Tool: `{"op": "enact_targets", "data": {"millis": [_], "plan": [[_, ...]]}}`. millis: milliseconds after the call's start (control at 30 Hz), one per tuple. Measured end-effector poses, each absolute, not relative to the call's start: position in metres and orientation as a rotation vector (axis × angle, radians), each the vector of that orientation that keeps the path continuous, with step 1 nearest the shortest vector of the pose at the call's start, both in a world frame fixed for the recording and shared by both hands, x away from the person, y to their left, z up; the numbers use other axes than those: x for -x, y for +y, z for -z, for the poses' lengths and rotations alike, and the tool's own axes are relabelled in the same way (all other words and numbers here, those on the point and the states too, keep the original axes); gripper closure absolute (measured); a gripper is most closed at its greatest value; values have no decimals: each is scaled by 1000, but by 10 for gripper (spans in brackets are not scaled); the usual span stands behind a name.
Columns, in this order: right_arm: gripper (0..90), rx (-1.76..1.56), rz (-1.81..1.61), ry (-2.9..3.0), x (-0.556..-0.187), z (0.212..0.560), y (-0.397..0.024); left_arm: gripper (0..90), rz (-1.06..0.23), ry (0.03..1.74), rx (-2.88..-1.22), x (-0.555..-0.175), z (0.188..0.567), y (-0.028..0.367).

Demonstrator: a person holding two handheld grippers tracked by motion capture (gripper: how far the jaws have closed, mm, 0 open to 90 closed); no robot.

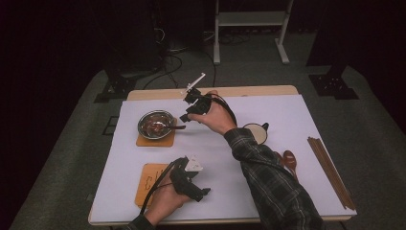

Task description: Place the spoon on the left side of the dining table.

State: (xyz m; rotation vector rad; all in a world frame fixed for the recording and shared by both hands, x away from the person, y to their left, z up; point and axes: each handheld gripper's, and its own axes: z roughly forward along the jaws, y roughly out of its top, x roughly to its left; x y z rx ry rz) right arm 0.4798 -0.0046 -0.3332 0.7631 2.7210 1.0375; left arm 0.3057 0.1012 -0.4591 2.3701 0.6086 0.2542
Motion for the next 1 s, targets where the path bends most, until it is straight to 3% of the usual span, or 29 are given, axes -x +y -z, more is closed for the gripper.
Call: {"op": "enact_targets", "data": {"millis": [1000], "plan": [[435, -887, -1057, 2561, -463, 316, -103, 0, -250, 612, -2368, -306, 459, 101]]}}
